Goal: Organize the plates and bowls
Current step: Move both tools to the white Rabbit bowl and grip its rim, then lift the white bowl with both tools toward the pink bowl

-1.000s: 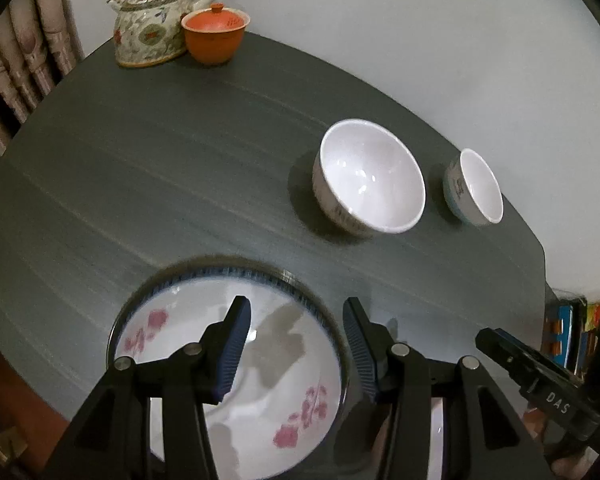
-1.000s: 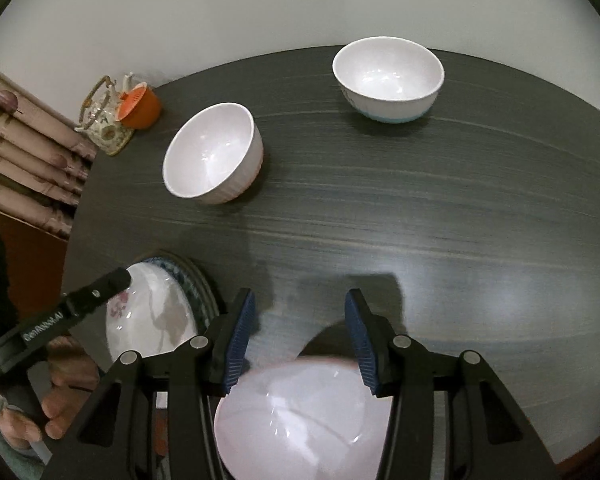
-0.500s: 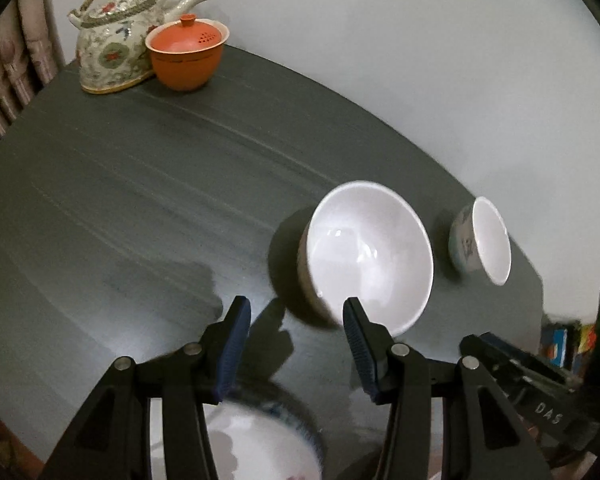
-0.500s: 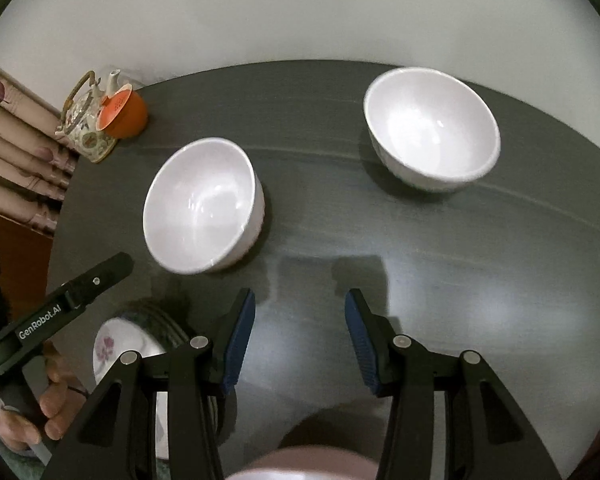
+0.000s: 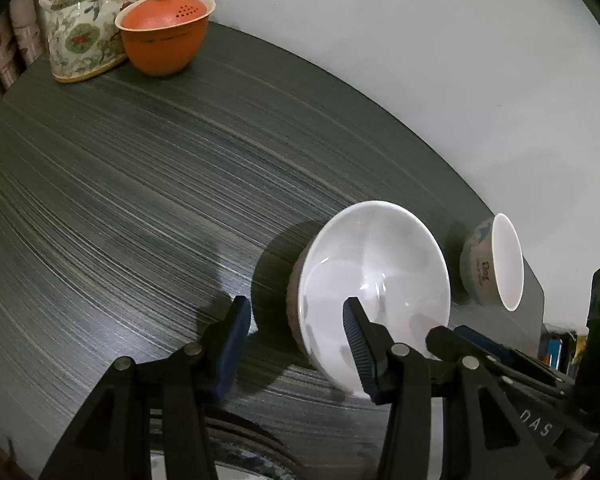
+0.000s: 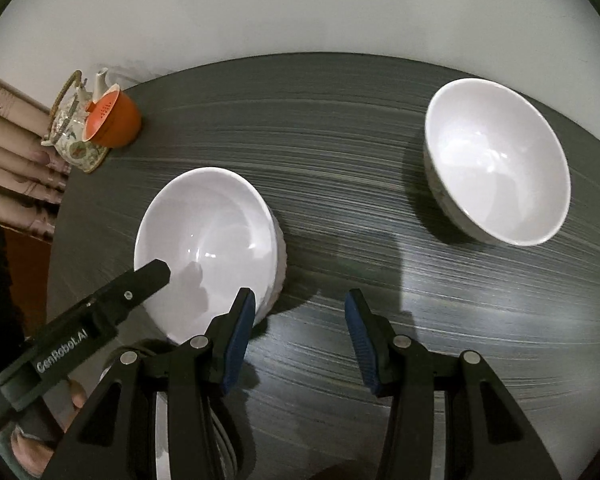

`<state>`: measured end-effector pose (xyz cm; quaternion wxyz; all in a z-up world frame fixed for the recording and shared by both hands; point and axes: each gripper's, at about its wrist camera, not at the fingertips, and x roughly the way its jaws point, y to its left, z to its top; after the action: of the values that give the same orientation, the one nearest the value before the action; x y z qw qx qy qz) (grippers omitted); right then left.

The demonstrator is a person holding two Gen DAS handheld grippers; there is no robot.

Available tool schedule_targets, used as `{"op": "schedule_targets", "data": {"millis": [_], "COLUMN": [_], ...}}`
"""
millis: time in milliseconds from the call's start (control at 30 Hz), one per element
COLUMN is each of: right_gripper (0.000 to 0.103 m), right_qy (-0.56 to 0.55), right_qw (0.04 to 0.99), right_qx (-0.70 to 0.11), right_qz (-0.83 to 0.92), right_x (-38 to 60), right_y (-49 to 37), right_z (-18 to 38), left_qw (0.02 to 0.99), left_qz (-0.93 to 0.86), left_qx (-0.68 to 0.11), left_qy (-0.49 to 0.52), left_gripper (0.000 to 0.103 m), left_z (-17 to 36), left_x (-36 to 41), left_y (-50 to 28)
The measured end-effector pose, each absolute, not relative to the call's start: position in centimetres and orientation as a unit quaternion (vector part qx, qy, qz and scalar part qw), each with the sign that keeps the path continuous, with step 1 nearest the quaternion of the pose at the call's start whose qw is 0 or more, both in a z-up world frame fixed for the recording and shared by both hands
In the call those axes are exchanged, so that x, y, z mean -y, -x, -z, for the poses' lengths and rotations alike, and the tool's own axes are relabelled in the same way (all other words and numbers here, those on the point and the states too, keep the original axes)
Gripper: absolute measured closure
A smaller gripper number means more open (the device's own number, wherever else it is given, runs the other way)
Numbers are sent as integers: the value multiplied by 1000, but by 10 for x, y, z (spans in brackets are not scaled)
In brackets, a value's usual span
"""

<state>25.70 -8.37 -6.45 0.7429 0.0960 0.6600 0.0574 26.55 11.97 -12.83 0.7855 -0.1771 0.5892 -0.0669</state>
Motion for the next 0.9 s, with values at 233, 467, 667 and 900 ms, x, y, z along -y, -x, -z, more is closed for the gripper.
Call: {"op": "schedule_targets", "data": {"millis": [233, 467, 667, 900], "right_gripper": [66, 72, 86, 88], "right_qy": [-92, -107, -130, -123], "right_qw": [738, 734, 734, 742], "right_qx": [-666, -667, -661, -655], "right_qz": [-66, -69, -86, -77], "right_x": [74, 75, 73, 75], "right_y": [-264, -261, -262, -259], "right_z": [74, 83, 85, 82], "left_qw": [783, 775, 770, 766], "left_qz": [72, 72, 68, 81], "left_qx": [-594, -603, -608, -612], "left_qy": [168, 173, 179, 178], "left_gripper": [54, 75, 84, 84], "left_z": [133, 144, 148, 141], "left_x": [-111, -101, -104, -106], "left_y": [-275, -283, -284, -275]}}
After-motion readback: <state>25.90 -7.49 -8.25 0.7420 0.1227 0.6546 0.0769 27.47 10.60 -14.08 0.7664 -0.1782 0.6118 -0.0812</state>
